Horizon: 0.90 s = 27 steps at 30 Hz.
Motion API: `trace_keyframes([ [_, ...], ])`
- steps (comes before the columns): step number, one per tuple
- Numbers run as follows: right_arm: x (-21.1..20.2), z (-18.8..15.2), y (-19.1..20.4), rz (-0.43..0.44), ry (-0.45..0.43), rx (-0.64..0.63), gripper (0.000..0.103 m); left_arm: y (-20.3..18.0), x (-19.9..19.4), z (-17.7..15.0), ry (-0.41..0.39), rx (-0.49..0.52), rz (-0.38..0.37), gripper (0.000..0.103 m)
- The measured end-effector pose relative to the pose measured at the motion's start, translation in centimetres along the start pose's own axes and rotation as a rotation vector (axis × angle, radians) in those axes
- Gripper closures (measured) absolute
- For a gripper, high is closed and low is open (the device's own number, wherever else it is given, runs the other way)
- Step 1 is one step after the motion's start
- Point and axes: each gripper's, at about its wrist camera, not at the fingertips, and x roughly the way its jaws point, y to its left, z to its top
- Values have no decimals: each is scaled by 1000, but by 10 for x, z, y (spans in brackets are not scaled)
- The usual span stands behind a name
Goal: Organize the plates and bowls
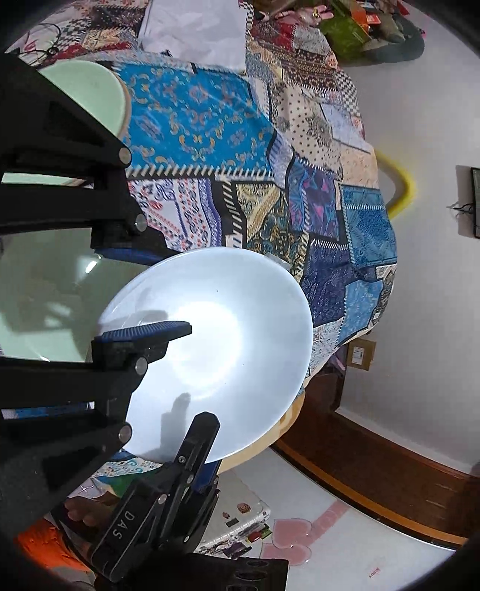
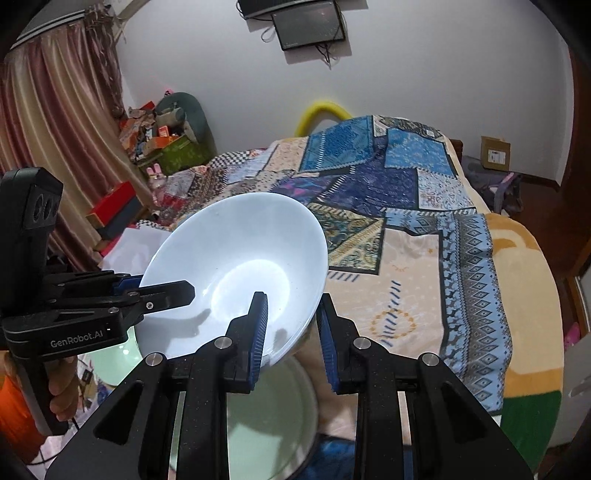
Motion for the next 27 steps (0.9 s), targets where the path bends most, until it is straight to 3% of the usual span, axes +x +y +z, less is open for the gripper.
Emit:
trace_keyframes([
  [13,-11,-16,54,53,-18,-33,78,35,-56,-45,-30,-52,35,74],
  [27,16,-35,114,124,36,-83,78,95,-83,-92,-22,-154,92,74],
])
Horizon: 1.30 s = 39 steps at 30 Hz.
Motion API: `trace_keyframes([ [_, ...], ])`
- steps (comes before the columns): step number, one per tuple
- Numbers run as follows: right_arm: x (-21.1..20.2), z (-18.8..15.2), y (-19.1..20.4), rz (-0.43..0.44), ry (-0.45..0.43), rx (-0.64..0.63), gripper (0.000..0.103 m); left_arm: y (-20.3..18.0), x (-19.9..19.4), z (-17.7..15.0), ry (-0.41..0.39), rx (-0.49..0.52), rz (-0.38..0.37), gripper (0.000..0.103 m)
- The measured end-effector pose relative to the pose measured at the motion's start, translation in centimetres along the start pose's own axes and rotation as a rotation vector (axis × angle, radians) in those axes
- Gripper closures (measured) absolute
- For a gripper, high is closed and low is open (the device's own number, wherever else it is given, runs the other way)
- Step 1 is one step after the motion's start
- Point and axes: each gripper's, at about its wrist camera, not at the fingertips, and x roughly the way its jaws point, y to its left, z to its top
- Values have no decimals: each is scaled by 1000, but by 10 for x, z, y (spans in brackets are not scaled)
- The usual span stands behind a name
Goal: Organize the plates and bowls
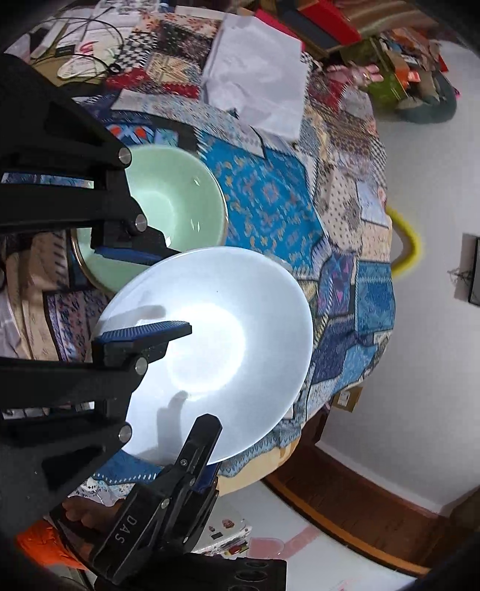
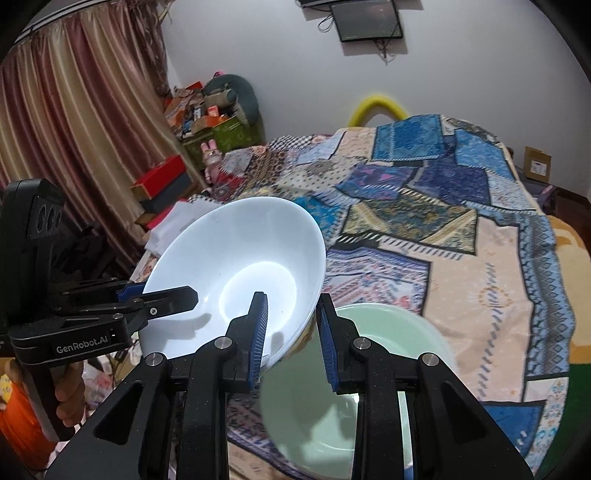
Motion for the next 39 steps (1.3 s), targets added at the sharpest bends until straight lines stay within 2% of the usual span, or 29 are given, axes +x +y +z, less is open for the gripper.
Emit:
trace_keyframes([
  [18,67,-16,38,81,127,-10,78,74,27,-29,75,-115,44,74],
  [27,91,-22,43,92,183,-4,78,94,44,-35,110,-144,42,74],
  [39,101,-25,45,83,221,-30,78,101,52,-39,120,-151,19,74],
])
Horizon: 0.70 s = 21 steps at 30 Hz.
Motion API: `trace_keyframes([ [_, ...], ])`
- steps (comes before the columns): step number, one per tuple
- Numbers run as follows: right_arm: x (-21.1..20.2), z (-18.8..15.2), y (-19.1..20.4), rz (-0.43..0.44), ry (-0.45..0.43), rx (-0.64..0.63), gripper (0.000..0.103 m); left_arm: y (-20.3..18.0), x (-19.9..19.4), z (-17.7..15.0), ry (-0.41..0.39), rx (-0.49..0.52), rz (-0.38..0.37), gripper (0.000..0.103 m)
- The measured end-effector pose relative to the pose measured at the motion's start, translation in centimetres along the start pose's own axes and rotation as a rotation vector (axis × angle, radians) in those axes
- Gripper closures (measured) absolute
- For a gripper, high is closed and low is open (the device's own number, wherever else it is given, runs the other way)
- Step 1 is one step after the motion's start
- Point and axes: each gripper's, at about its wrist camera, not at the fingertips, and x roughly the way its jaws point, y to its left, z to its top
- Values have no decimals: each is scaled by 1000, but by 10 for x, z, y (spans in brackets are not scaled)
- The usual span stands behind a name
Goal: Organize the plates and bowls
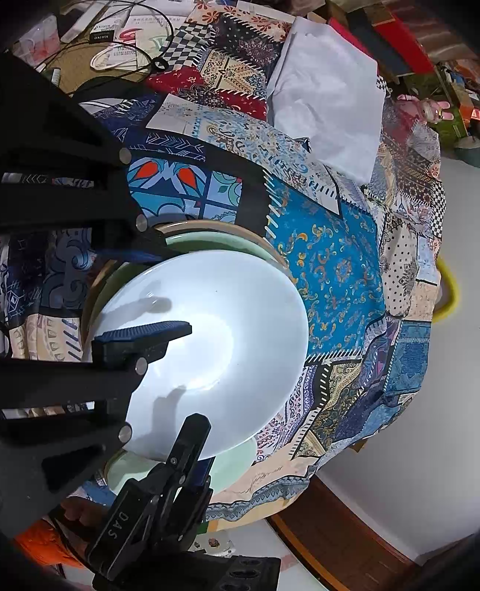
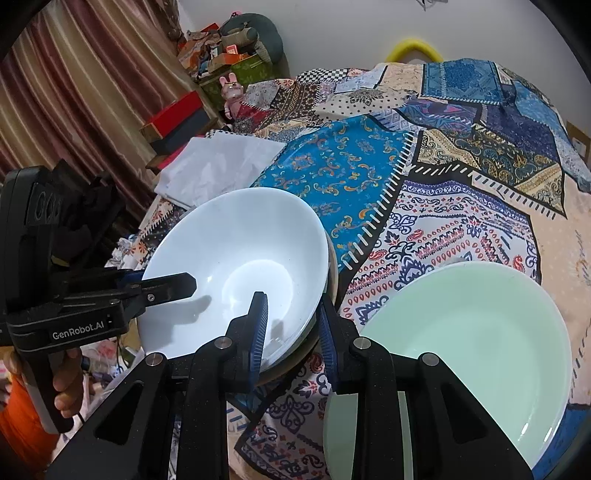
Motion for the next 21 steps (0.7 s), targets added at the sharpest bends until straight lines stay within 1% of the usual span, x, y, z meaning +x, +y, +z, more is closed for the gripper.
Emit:
trace_keyframes([
  [7,-2,0,-1,-15,-9,-12,77,1,-1,1,7,-7,-2,74],
  [16,-1,-5,-4,-7,-3,-7,77,-8,-9,7,-12,32,55,74],
  [21,-5,-5,-3,-3,-18,-11,77,-6,-10,9,-6,23,53,74],
])
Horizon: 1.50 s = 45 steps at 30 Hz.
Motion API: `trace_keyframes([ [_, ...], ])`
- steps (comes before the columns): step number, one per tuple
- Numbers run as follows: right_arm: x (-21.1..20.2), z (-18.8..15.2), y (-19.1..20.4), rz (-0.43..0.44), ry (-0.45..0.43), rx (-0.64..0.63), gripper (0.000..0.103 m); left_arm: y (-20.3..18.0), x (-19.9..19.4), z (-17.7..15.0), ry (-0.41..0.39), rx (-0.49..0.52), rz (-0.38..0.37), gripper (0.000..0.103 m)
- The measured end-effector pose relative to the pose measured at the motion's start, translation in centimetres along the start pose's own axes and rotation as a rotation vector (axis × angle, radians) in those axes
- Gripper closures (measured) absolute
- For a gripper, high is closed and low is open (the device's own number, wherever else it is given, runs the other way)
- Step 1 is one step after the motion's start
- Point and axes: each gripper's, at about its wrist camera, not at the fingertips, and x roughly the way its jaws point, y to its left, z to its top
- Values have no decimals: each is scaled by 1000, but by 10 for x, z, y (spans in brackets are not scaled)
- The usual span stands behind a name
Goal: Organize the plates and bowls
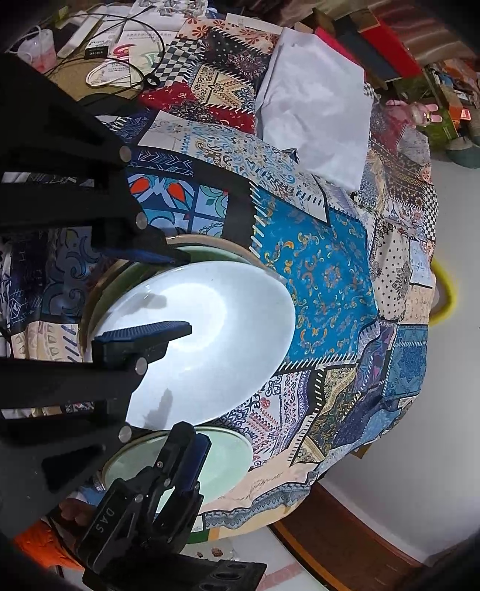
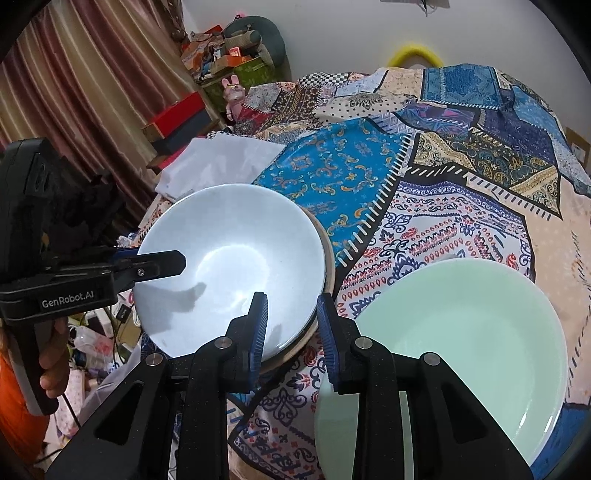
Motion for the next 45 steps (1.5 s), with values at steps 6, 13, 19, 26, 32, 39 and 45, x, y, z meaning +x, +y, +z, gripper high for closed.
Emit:
trace_keyframes([
  [6,-4,2,-1,-16,-16,-7,77,3,-12,0,-41,16,10,74],
  [13,1,4,-4,-26,-7,1,77,14,-5,-3,-23,-3,15,74],
  [19,9,4,-7,-36,19,4,77,25,8,-13,1,-31,-6,68],
  [26,22,4,-7,-24,52,9,77,28,23,-16,28,-42,-39,62],
  [32,36,4,-4,-31,85,-1,74,27,35,-17,56,-46,-64,61],
  [39,44,5,-5,-25,100,5,74,21,47,-19,75,-51,-83,62],
  [45,42,5,-4,-24,85,17,74,20,47,-16,82,-84,-60,62],
])
